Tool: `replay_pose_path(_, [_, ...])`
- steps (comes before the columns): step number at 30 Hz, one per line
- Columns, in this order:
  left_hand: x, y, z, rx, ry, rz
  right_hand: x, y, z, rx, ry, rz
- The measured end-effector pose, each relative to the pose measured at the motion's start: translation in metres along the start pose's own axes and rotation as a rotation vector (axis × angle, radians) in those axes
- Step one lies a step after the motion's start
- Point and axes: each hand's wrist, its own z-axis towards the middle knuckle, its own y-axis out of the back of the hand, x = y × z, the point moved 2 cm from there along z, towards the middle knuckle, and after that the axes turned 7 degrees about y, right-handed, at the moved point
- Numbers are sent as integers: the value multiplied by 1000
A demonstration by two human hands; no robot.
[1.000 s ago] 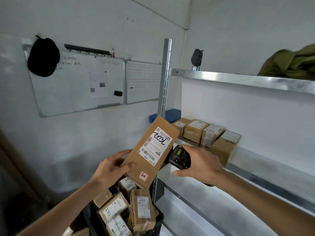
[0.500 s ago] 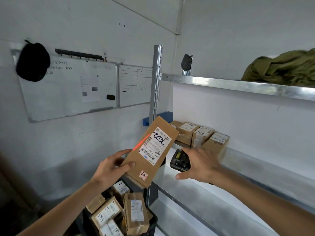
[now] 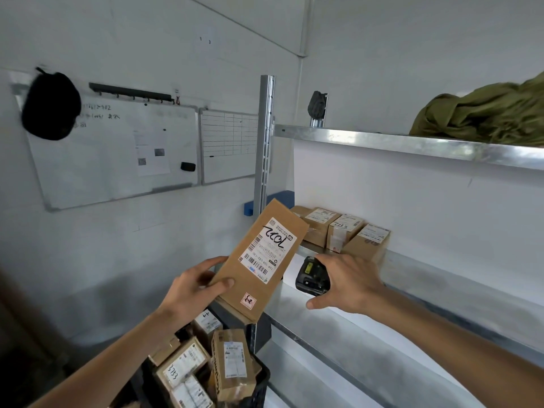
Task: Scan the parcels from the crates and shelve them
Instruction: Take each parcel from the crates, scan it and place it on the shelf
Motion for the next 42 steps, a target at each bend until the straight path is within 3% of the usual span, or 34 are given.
replay_pose_path(7, [-7, -13, 3, 31, -10, -90, -4, 9, -15, 6, -12, 158])
replay_pose_path(13, [-44, -65, 11, 179, -46, -320, -14, 10, -46, -175, -35, 463])
replay_pose_path(21, [-104, -156, 2, 348, -66, -479, -72, 6, -110, -254, -138, 521])
replay_pose_path(29, [-151, -223, -16, 596, -217, -345, -141, 1, -173, -340, -297, 547])
replay_pose_path(33, [-164, -251, -14, 627, -255, -304, -168, -9, -187, -325, -331, 587])
replay_pose_path(42, [-155, -295, 22, 602, -128, -309, -213, -47, -165, -252, -353, 683])
